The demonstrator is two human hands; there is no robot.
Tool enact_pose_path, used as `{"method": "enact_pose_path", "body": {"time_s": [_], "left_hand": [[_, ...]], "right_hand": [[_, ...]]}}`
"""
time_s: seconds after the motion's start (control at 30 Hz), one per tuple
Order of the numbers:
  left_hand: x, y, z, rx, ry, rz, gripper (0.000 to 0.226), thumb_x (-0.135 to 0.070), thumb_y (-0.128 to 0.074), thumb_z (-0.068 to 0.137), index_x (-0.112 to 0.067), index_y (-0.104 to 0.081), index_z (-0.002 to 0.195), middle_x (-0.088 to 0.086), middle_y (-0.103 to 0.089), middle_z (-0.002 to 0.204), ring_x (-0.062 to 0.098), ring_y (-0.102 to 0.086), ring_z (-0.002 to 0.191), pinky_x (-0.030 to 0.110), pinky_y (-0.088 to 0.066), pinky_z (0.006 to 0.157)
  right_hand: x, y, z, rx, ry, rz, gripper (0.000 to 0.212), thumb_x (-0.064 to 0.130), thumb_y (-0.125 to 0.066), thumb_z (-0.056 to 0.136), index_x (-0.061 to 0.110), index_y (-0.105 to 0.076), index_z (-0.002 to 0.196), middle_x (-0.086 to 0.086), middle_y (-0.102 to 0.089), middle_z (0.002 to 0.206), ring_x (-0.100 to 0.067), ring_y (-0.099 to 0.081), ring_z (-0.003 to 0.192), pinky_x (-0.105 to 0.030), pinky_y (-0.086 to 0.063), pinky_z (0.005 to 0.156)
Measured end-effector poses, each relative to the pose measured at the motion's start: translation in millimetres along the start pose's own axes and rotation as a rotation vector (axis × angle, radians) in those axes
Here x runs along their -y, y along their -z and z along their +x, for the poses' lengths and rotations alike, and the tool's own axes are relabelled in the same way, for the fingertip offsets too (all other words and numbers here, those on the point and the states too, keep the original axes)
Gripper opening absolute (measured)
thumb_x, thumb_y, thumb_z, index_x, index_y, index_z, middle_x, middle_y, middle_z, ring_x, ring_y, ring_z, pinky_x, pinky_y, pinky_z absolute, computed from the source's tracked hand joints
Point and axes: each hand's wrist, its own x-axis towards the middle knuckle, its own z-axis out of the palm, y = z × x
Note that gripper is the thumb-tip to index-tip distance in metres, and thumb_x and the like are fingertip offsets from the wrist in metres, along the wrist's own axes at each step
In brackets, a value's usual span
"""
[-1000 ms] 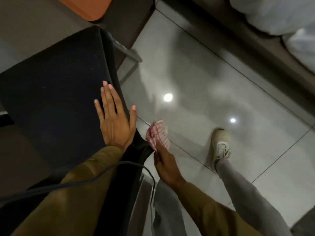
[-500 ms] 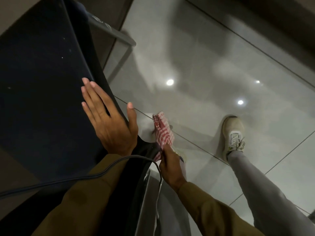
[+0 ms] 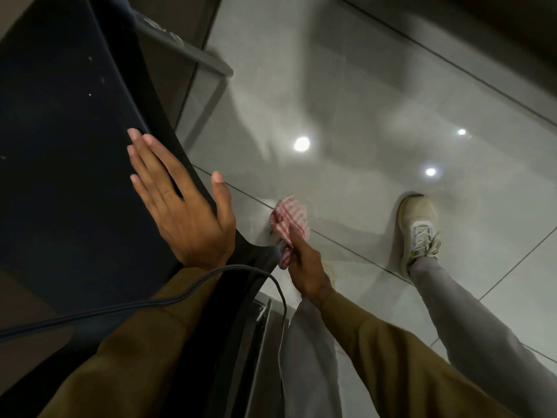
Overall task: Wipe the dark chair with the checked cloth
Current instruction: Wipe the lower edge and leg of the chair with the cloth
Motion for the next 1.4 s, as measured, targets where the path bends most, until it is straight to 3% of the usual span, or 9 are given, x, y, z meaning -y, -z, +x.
{"method": "enact_pose_path", "body": {"time_s": [0.2,0.37,0.6,0.77,0.9,1.0,1.13,1.3,1.4], "left_hand": [[0,3,-1,0.016,0.001,-0.004,0.079,-0.049,-0.036,0.115,-0.001,-0.012,0.173,0.019,-0.017,0.183,0.032,-0.016,0.173,0.049,-0.017,0.142],[0,0,-1,0.009,0.001,-0.011,0.079,-0.049,-0.036,0.114,-0.001,-0.014,0.173,0.020,-0.018,0.182,0.033,-0.016,0.172,0.048,-0.015,0.142],[1,-2,-1,-0.003,-0.006,-0.002,0.079,-0.047,-0.038,0.114,0.000,-0.016,0.172,0.021,-0.019,0.182,0.034,-0.018,0.172,0.045,-0.014,0.142],[0,1,0,0.010,-0.001,0.005,0.079,-0.048,-0.036,0.114,0.002,-0.018,0.172,0.023,-0.021,0.181,0.035,-0.019,0.172,0.047,-0.016,0.142],[-2,4,1,0.024,0.003,0.005,0.079,-0.049,-0.034,0.114,0.002,-0.017,0.172,0.022,-0.020,0.182,0.035,-0.019,0.172,0.050,-0.019,0.141],[-3,5,1,0.024,-0.001,0.012,0.079,-0.048,-0.035,0.114,0.003,-0.018,0.172,0.022,-0.020,0.182,0.035,-0.019,0.172,0.050,-0.019,0.141],[-2,4,0,0.016,0.003,0.012,0.079,-0.047,-0.036,0.114,0.003,-0.019,0.172,0.023,-0.021,0.181,0.035,-0.019,0.172,0.049,-0.018,0.142],[0,3,0,0.009,0.001,0.017,0.078,-0.046,-0.037,0.114,0.004,-0.020,0.171,0.023,-0.021,0.181,0.036,-0.020,0.171,0.049,-0.018,0.142],[-1,1,-1,-0.005,-0.004,0.015,0.077,-0.047,-0.036,0.114,0.003,-0.020,0.171,0.023,-0.022,0.181,0.035,-0.020,0.171,0.047,-0.018,0.142]], "right_hand": [[0,13,-47,0.053,0.177,-0.185,0.054,-0.005,-0.046,0.105,0.019,-0.040,0.153,0.001,-0.048,0.154,0.000,-0.045,0.142,-0.025,-0.037,0.124],[-14,15,-7,0.127,0.163,-0.227,0.056,-0.020,-0.039,0.100,0.000,-0.048,0.152,-0.025,-0.054,0.151,-0.035,-0.053,0.142,-0.048,-0.042,0.121],[-44,13,62,0.071,-0.198,-0.078,0.051,0.028,-0.049,0.110,-0.005,-0.048,0.149,-0.021,-0.067,0.120,-0.019,-0.064,0.085,-0.021,-0.061,0.062],[-29,9,55,0.054,-0.218,-0.158,0.042,0.015,-0.047,0.111,-0.002,-0.049,0.149,-0.025,-0.061,0.134,-0.035,-0.059,0.108,-0.032,-0.057,0.093],[-3,21,-4,0.196,-0.074,-0.053,0.048,0.004,-0.044,0.110,0.019,-0.044,0.156,-0.002,-0.056,0.134,-0.014,-0.060,0.112,0.008,-0.045,0.082],[5,24,-39,0.234,0.007,-0.004,0.051,0.018,-0.045,0.112,0.035,-0.037,0.160,0.009,-0.043,0.162,-0.006,-0.042,0.147,-0.016,-0.036,0.120],[-10,24,-23,0.233,0.074,-0.110,0.049,0.001,-0.045,0.110,0.015,-0.045,0.156,-0.005,-0.046,0.163,-0.023,-0.040,0.153,-0.038,-0.033,0.128],[-39,24,22,0.220,0.105,-0.283,0.046,0.003,-0.057,0.105,0.005,-0.051,0.150,-0.019,-0.055,0.152,-0.021,-0.051,0.136,0.004,-0.026,0.111],[-53,20,66,0.253,-0.075,-0.200,0.038,0.011,-0.048,0.110,-0.004,-0.054,0.145,-0.030,-0.053,0.151,-0.041,-0.050,0.143,-0.034,-0.036,0.127]]}}
